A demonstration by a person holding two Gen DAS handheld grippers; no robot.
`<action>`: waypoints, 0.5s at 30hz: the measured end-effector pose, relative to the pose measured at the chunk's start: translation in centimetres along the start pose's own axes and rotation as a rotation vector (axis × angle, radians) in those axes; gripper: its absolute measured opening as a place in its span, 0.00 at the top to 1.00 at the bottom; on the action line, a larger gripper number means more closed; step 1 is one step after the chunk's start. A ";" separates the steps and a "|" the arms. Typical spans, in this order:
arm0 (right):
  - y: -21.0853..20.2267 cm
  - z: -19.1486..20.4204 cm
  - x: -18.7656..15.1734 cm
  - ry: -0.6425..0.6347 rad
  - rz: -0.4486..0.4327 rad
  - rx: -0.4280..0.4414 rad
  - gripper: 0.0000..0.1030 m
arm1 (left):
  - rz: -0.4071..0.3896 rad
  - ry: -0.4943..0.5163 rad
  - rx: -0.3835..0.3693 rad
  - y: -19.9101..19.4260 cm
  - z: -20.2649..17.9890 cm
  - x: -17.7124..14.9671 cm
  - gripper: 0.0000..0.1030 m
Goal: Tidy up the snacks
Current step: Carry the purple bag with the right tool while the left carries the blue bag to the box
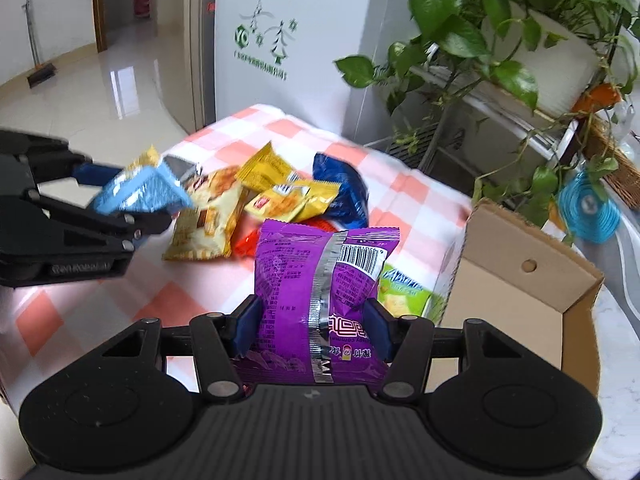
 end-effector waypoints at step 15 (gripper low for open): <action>-2.5 -4.2 0.5 0.070 -0.076 -0.027 0.39 | -0.026 0.020 -0.023 -0.4 -3.8 2.7 0.52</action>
Point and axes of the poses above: each gripper's, at about its wrist camera, not at the fingertips, and y roughly the way its jaws point, z to its left, x to its top, the point moved 1 cm from there along y, roughly the way its jaws point, and after that the axes turned 6 degrees about y, right-handed, at the moved point
